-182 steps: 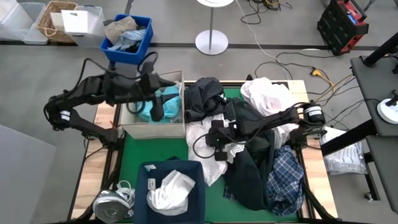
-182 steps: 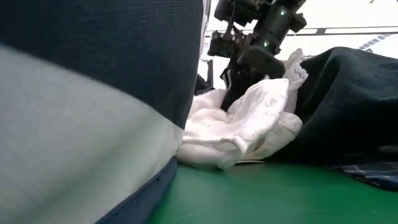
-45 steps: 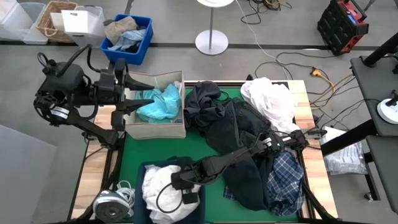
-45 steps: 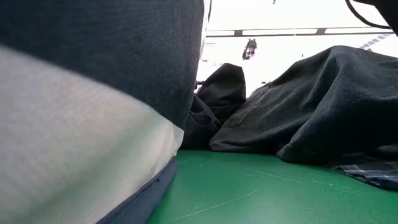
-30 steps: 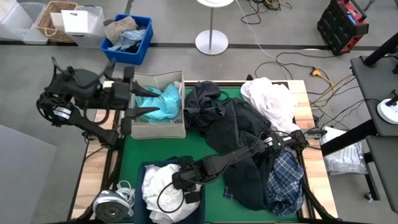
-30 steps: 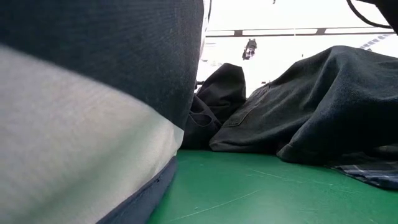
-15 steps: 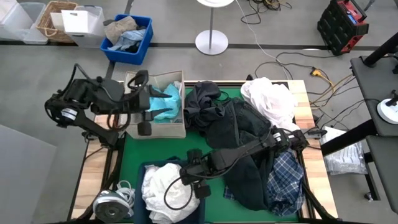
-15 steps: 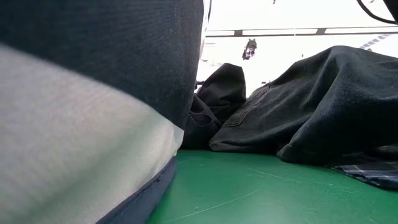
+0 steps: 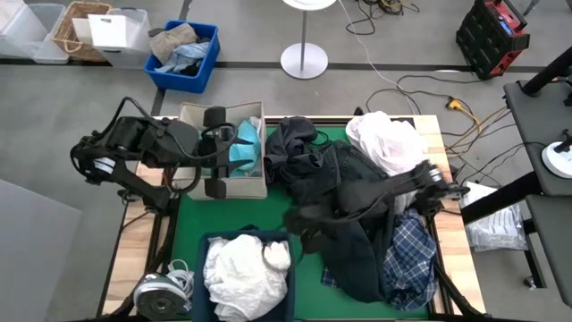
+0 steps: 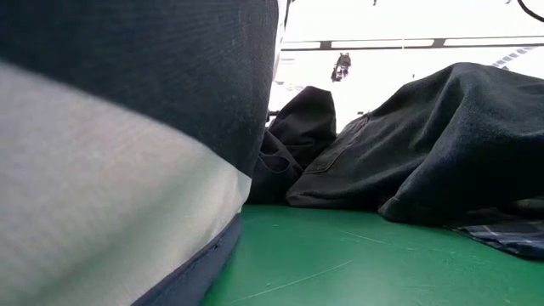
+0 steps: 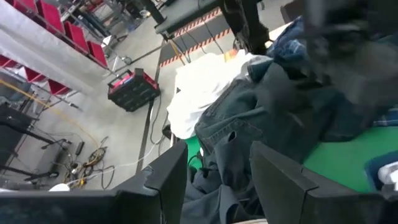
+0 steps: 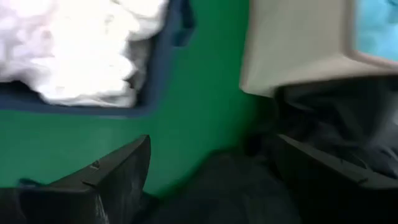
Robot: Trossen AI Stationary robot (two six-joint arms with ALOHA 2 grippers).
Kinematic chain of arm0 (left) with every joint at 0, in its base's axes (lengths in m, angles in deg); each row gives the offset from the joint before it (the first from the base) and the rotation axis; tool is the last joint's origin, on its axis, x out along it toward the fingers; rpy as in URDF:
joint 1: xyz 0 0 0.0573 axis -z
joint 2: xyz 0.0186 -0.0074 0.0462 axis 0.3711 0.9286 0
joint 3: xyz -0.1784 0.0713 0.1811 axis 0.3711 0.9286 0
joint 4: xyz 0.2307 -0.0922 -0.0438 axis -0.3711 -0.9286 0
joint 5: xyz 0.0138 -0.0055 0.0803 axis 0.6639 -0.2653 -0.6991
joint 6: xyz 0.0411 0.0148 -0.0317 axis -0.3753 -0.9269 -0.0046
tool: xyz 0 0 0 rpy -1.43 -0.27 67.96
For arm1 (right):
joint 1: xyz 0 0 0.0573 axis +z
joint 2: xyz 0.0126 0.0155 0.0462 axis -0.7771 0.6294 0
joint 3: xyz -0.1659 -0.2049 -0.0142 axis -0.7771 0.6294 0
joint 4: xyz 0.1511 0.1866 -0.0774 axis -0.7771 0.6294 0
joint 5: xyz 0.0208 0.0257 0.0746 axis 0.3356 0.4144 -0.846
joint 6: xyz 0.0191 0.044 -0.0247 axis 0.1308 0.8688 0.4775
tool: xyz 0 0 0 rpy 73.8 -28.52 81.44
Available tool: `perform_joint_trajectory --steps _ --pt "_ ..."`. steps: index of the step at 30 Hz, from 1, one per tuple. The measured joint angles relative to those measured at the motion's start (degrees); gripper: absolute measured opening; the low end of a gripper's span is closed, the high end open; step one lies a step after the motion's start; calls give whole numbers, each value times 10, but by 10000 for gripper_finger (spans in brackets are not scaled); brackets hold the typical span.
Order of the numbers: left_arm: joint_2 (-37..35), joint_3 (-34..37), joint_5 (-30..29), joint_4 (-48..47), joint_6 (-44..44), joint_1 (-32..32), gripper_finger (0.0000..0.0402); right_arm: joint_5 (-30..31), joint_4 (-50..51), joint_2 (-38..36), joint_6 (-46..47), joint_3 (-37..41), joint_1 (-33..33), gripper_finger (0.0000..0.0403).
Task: Sort clothes
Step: Put the black short pants into the white laundry organizer
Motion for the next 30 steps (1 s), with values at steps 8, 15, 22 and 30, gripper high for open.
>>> perform_joint_trajectory --steps 8,15,22,30 --pt "-1 0 2 -24 11 -3 155 9 -142 -177 14 219 -57 342" --pt "-2 28 7 -24 12 -3 155 65 -148 -263 97 298 -104 337" --pt "-6 109 7 32 -8 -3 155 64 -157 -282 56 333 -141 337" --pt "-50 219 7 161 -47 -5 155 51 -211 -280 -1 380 -181 345"
